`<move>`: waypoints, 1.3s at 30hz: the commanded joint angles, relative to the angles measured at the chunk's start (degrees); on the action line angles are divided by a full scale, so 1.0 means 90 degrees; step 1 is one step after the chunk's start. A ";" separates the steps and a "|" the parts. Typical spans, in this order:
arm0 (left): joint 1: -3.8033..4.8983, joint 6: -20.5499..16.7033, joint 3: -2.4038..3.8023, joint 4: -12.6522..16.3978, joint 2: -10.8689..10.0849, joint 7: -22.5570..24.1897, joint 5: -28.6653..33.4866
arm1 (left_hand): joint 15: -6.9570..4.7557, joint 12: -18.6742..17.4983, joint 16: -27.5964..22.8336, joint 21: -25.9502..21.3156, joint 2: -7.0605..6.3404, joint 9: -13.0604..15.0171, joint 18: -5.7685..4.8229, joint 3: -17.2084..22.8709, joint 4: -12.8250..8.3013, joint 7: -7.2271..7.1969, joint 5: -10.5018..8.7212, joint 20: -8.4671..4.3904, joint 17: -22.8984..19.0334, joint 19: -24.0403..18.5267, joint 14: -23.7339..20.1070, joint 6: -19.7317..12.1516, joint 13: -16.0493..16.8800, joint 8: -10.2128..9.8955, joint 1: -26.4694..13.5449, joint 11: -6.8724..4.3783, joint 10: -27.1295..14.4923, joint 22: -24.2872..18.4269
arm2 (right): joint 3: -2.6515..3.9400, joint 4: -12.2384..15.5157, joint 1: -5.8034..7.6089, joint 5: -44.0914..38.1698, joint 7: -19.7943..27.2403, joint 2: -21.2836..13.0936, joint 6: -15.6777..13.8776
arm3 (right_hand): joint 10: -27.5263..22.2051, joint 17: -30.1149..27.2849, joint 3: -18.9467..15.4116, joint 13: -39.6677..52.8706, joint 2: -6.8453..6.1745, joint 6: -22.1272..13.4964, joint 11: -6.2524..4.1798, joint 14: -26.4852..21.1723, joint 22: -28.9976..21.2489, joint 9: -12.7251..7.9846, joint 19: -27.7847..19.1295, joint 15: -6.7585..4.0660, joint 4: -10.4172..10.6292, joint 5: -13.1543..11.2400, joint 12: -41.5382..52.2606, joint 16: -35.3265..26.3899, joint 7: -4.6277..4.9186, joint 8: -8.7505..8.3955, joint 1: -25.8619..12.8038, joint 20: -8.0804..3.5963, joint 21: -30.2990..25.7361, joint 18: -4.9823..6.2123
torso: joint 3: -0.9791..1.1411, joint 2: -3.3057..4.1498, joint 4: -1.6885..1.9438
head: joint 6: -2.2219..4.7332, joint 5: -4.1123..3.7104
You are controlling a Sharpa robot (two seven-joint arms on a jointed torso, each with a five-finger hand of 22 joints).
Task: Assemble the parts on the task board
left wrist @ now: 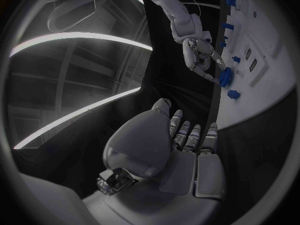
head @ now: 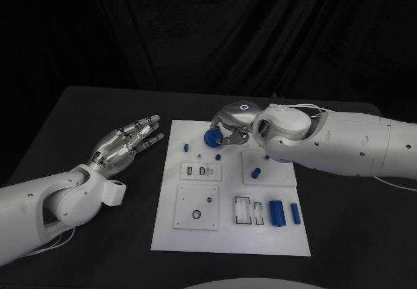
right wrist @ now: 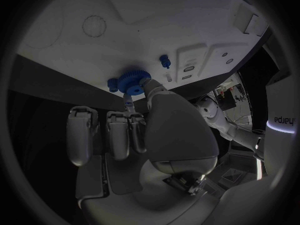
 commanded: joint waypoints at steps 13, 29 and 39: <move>0.0000 0.0103 0.0005 -0.0020 0.0026 0.0315 -0.0006 | 0.0065 0.0048 0.0040 0.0025 0.0006 -0.0007 0.0064 0.0060 0.0001 0.0022 0.0020 0.0036 0.0010 0.0002 0.0009 -0.0025 0.0003 -0.0003 0.0023 0.0064 -0.0006 0.0011 | 0.0002 -0.0027 -0.0045 -0.0083 -0.0083 0.0033 0.0261 | 0.0417 0.1677 0.0131 0.1439 -0.0073 -0.1278 -0.0051 0.0673 0.1217 -0.0321 0.0088 -0.0011 -0.0036 -0.0207 -0.0171 0.0019 -0.0110 -0.0504 -0.0105 -0.0008 -0.0200 0.0094 | -0.0001 -0.0003 0.0003 | -0.0003 -0.0011; -0.0001 0.0115 0.0005 -0.0025 0.0009 0.0310 -0.0006 | 0.0065 0.0048 0.0040 0.0025 0.0006 -0.0007 0.0064 0.0060 0.0001 0.0022 0.0020 0.0036 0.0010 0.0002 0.0009 -0.0025 0.0003 -0.0003 0.0023 0.0064 -0.0006 0.0011 | 0.0002 0.0001 -0.0047 -0.0083 -0.0057 -0.0106 0.0209 | 0.0345 0.1677 0.0185 0.1363 0.0008 -0.0914 -0.0023 0.0673 0.1198 -0.0417 0.0053 0.0000 -0.0001 -0.0062 -0.0240 0.0019 -0.0056 -0.0377 -0.0189 -0.0011 -0.0274 0.0108 | 0.0003 -0.0003 0.0000 | -0.0010 0.0000; -0.0002 0.0076 0.0005 0.0015 -0.0079 0.0310 -0.0006 | 0.0065 0.0048 0.0040 0.0025 0.0006 -0.0007 0.0064 0.0060 0.0001 0.0022 0.0020 0.0036 0.0010 0.0002 0.0009 -0.0025 0.0003 -0.0003 0.0023 0.0064 -0.0006 0.0011 | 0.0012 0.0425 0.0013 -0.0084 0.0113 -0.0794 -0.1064 | 0.0622 0.1677 0.0119 0.1640 -0.0020 -0.0487 -0.0001 0.0673 0.1353 -0.0541 0.0258 0.0014 0.0072 -0.0546 -0.0010 0.0019 -0.0027 -0.0313 -0.0308 0.0007 -0.0017 0.0034 | 0.0003 -0.0003 -0.0007 | 0.0048 -0.0019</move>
